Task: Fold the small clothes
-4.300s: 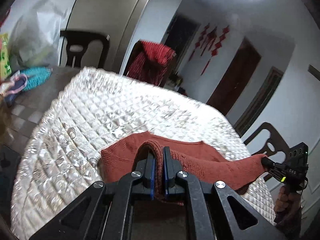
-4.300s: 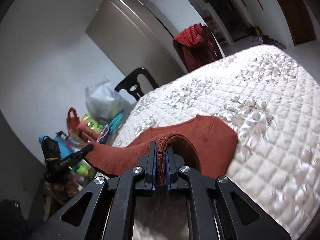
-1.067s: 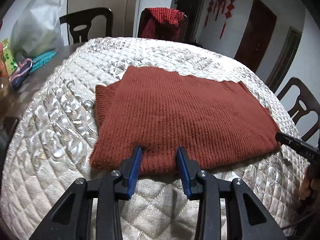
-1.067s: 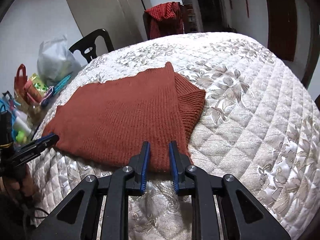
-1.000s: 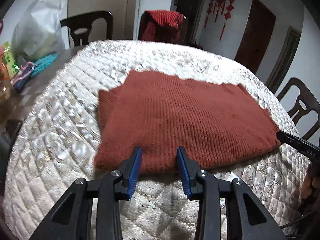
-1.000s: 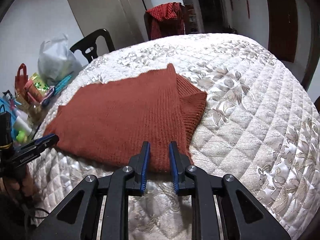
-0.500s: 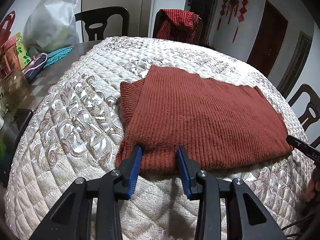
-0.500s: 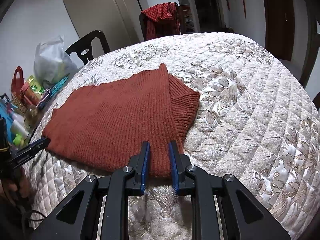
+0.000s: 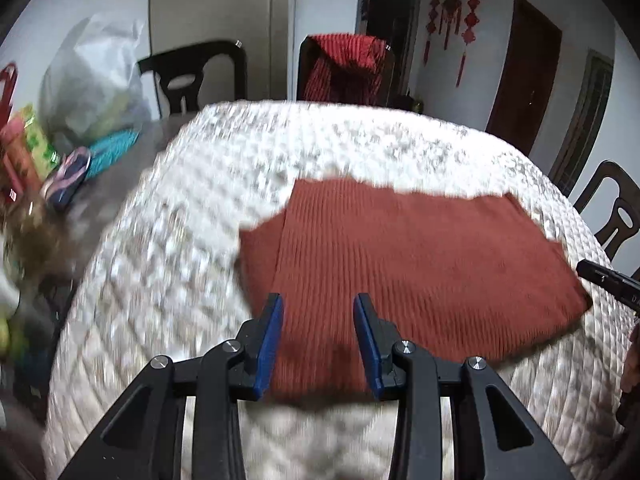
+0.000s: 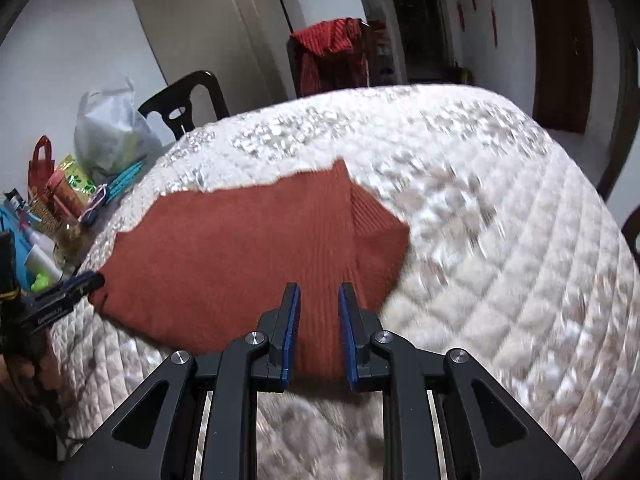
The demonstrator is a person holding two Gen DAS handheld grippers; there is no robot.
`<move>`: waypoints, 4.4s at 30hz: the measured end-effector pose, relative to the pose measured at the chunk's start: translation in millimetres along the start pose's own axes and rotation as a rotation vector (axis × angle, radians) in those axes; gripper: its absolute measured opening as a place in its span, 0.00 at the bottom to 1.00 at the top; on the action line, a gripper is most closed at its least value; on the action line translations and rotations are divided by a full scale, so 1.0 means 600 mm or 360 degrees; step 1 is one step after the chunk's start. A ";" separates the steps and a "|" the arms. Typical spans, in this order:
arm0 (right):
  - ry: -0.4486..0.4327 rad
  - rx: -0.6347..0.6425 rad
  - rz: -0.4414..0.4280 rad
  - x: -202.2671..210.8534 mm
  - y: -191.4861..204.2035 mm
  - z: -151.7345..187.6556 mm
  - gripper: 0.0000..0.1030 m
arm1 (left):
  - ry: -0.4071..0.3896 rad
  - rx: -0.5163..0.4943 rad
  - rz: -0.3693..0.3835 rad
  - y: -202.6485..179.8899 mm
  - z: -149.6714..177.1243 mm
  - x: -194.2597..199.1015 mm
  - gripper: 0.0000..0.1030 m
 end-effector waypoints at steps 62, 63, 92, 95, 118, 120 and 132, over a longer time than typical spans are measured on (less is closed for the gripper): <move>0.0117 -0.0806 -0.0280 0.007 -0.055 0.076 0.42 | 0.0171 0.0710 0.0268 0.060 0.082 0.001 0.44; 0.0108 -0.0833 -0.0286 0.003 -0.057 0.074 0.42 | 0.0172 0.0733 0.0277 0.060 0.081 -0.002 0.44; 0.0145 -0.0762 -0.0244 0.116 -0.071 0.146 0.14 | 0.0158 0.0684 0.0333 0.050 0.158 0.116 0.12; 0.0148 -0.0753 -0.0235 0.124 -0.075 0.158 0.14 | 0.0160 0.0680 0.0331 0.049 0.168 0.121 0.12; 0.0063 0.0087 -0.0296 0.058 0.137 0.124 0.17 | -0.0035 0.0132 0.0231 -0.024 0.093 0.100 0.35; 0.0099 0.0136 -0.0293 0.042 0.150 0.130 0.17 | 0.0013 0.0106 0.0216 -0.030 0.108 0.089 0.35; 0.0142 0.0197 -0.0247 0.014 0.176 0.118 0.17 | -0.0001 0.0066 0.0142 -0.028 0.104 0.084 0.35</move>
Point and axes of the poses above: each gripper's, at about its wrist camera, not at the fingertips, and x roughly against the way its jaws point, y to its left, z to its underside, the point moved 8 cm from there along -x, roughly the way its jaws point, and after that the axes turned 12 degrees about -y, right-handed, at the moved point
